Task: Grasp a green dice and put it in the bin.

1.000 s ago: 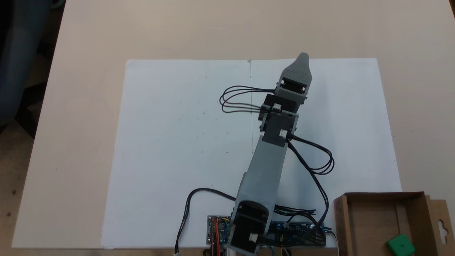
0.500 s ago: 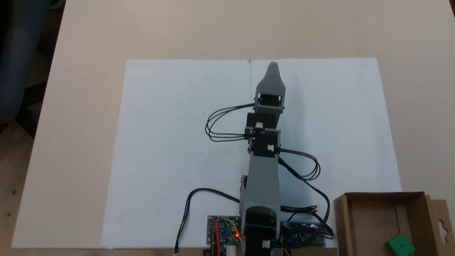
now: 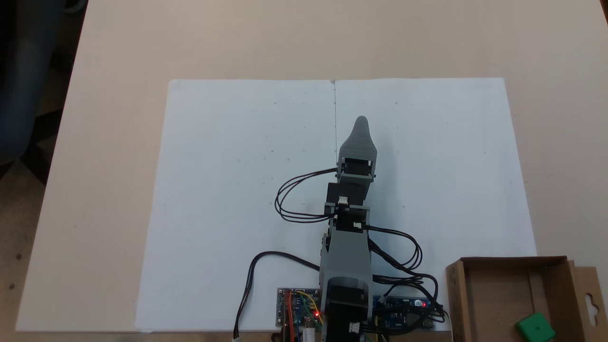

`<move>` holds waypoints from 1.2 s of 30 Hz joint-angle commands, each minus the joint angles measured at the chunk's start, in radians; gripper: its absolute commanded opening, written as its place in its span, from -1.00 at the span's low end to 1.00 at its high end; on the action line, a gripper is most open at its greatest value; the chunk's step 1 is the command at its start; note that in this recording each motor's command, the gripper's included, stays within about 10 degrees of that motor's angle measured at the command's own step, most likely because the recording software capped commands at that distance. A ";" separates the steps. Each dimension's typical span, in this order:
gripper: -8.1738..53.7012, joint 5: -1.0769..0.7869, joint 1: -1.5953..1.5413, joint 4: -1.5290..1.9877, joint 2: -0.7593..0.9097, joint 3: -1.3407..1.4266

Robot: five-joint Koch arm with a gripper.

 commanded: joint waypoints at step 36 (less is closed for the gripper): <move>0.70 -0.132 -0.087 -0.534 0.114 0.072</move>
